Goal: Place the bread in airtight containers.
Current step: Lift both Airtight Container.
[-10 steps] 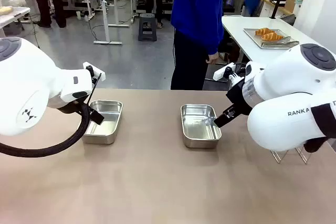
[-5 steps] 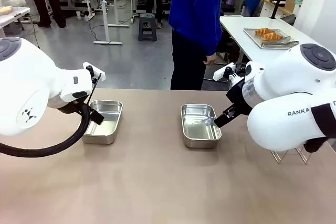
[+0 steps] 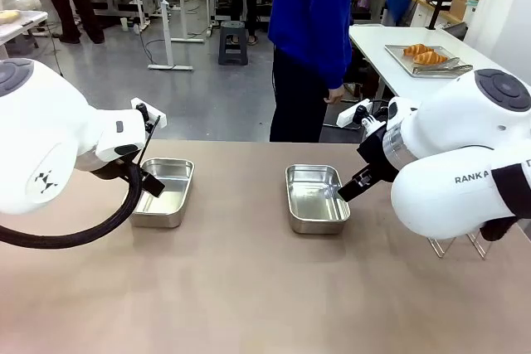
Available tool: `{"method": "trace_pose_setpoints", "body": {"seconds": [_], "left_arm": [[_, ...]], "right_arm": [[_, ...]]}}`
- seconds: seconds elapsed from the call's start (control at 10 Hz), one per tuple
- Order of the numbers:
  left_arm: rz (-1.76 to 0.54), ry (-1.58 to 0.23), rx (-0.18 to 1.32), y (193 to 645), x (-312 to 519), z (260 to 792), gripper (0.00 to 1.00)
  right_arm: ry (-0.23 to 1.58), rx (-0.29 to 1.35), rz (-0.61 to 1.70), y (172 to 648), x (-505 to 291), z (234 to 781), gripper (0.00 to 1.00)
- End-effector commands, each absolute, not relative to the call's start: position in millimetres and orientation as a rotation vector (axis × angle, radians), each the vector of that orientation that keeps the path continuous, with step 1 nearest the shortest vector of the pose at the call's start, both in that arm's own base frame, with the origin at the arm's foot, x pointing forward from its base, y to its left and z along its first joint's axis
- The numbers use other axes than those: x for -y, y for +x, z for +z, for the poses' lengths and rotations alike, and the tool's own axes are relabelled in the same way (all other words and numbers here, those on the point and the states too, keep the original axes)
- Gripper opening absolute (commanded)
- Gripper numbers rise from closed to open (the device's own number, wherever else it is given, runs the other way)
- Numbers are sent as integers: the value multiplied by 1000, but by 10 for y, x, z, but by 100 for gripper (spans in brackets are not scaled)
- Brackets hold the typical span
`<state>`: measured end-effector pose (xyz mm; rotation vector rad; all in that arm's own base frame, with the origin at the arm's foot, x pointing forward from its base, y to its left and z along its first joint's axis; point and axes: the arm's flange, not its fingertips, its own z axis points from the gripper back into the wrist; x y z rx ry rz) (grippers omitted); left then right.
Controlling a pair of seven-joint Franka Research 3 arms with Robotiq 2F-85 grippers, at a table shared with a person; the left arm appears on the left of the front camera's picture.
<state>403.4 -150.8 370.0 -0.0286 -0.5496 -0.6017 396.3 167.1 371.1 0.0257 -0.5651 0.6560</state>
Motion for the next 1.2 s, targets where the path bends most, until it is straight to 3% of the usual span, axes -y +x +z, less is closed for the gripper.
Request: {"method": "trace_pose_setpoints", "body": {"seconds": [0.0,0.2,0.5,0.8,1.1], "left_arm": [[-580,-79,550,4142,1365,3942,100],[-530,-177,574,4301,962,4538,100],[-685,-371,592,4223,186,5188,100],[-812,-590,730,4051,-808,5231,100],[-887,-646,865,3830,-1520,5022,100]], "right_arm": [[56,580,650,4061,-1607,3982,100],[113,621,627,4163,-1372,4492,100],[291,682,592,4235,-407,5004,100],[494,825,646,4090,708,5044,100],[597,972,763,3878,1266,4929,100]]}}
